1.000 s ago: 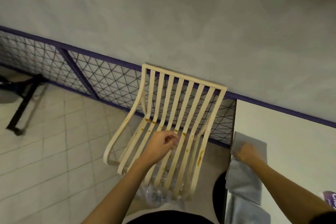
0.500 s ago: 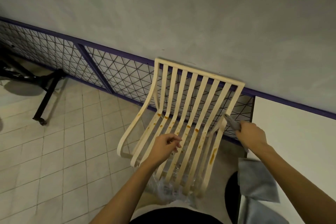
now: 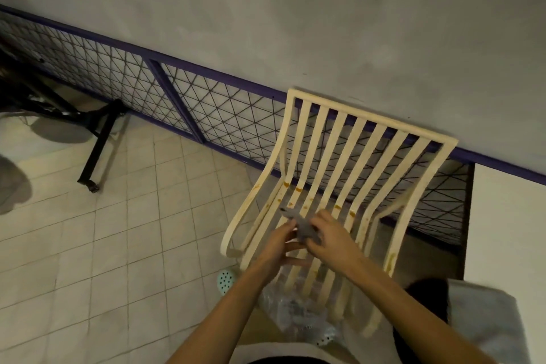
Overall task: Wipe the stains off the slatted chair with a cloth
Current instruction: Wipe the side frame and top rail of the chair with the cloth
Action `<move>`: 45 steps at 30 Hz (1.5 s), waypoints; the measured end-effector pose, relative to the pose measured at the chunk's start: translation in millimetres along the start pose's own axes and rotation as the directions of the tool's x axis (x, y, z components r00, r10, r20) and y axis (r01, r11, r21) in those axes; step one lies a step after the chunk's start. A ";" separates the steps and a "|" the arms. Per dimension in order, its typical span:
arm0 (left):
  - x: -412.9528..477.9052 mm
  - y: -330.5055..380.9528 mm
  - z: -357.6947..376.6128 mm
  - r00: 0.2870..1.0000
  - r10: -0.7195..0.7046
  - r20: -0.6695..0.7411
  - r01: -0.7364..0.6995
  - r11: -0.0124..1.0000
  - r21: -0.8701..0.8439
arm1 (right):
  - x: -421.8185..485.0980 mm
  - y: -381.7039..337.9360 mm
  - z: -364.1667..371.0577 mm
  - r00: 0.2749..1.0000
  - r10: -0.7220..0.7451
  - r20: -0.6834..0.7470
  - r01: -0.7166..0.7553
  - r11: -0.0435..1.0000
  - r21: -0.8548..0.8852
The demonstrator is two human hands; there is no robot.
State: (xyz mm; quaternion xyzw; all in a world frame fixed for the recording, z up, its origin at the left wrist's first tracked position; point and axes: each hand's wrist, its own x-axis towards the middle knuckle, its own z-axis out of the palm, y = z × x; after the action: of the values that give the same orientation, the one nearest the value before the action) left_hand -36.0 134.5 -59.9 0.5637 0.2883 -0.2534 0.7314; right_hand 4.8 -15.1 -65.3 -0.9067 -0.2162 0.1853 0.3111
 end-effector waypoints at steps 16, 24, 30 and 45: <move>154.4 -41.9 -120.4 0.975 0.118 -0.187 -0.133 0.988 -0.072 | 140.1 29.3 174.3 0.961 0.262 -0.091 -0.193 0.866 0.462; 214.9 -123.8 -81.0 0.995 -0.011 -0.099 -0.020 0.954 -0.298 | 130.2 108.4 226.0 0.899 0.419 -0.129 -0.196 0.647 0.737; 209.6 -162.4 -112.3 0.973 0.230 0.028 -0.232 0.965 0.121 | 113.6 127.0 259.8 0.849 0.474 -0.234 -0.082 0.555 0.828; 173.3 -157.4 -241.9 0.668 0.705 -0.238 -0.432 0.628 0.647 | 17.3 55.3 283.5 0.844 0.528 -0.091 -0.069 0.275 0.959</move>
State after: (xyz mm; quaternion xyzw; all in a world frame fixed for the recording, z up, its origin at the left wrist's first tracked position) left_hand -56.2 324.2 -337.3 0.8512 0.1727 0.0747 0.4899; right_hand -98.8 91.4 -313.5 -0.6025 0.1765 0.1438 0.7650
